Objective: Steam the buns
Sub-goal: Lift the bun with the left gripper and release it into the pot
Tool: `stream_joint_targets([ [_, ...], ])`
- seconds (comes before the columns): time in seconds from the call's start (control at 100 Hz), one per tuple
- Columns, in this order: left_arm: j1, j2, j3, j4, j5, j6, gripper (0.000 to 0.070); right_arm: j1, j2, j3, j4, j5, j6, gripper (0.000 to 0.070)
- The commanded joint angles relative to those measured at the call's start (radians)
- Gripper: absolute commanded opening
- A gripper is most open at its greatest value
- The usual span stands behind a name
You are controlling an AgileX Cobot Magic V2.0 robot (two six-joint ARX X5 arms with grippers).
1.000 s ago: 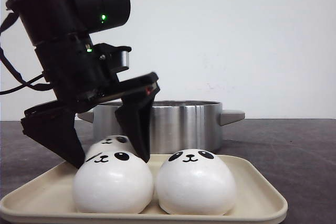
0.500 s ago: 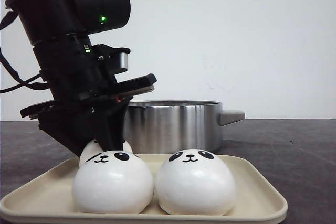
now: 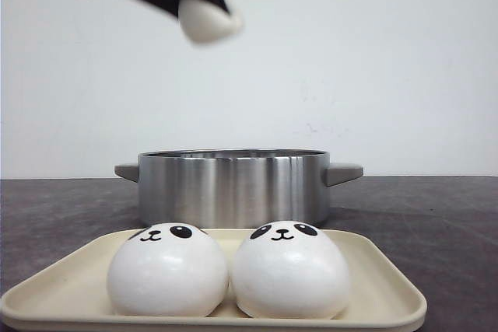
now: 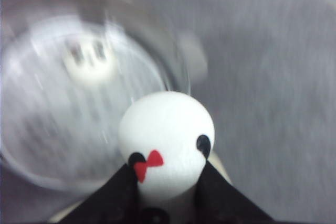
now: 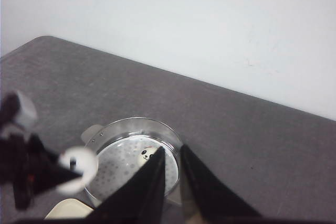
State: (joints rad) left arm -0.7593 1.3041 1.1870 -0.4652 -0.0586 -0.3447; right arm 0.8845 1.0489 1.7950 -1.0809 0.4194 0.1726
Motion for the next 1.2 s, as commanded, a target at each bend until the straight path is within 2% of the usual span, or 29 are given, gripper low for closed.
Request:
stream_joint_targets([
  [0.0,0.006,0.034,0.036,0.012,-0.029,0.057,0.0008,0.011,0.009,0.018,0.010,-0.002,0.011,0.0044],
  [0.08,0.034,0.061,0.077,0.023,-0.031,0.100,0.0007,0.011,0.010,0.017,0.010,-0.003,0.011,0.0044],
  [0.19,0.077,0.124,0.121,0.025,-0.029,0.119,0.0007,0.011,0.011,0.017,0.010,-0.003,0.010,0.0044],
  [0.68,0.244,0.476,0.148,0.140,-0.008,0.116,0.0007,0.011,0.029,0.017,-0.002,-0.002,0.010,0.0044],
  [0.9,0.265,0.560,0.148,0.248,0.063,0.112,0.0015,0.011,0.029,0.017,-0.014,0.000,0.010,0.0044],
  [0.97,0.269,0.575,0.148,0.254,0.066,0.089,0.0065,0.011,0.029,0.017,-0.021,0.000,0.011,0.0044],
  [1.08,0.270,0.586,0.148,0.264,0.064,0.071,0.0273,0.011,0.029,0.017,-0.024,0.001,0.011,0.0044],
  [1.19,0.270,0.586,0.148,0.280,0.066,0.071,0.0407,0.011,0.029,0.017,-0.024,0.001,0.011,0.0044],
])
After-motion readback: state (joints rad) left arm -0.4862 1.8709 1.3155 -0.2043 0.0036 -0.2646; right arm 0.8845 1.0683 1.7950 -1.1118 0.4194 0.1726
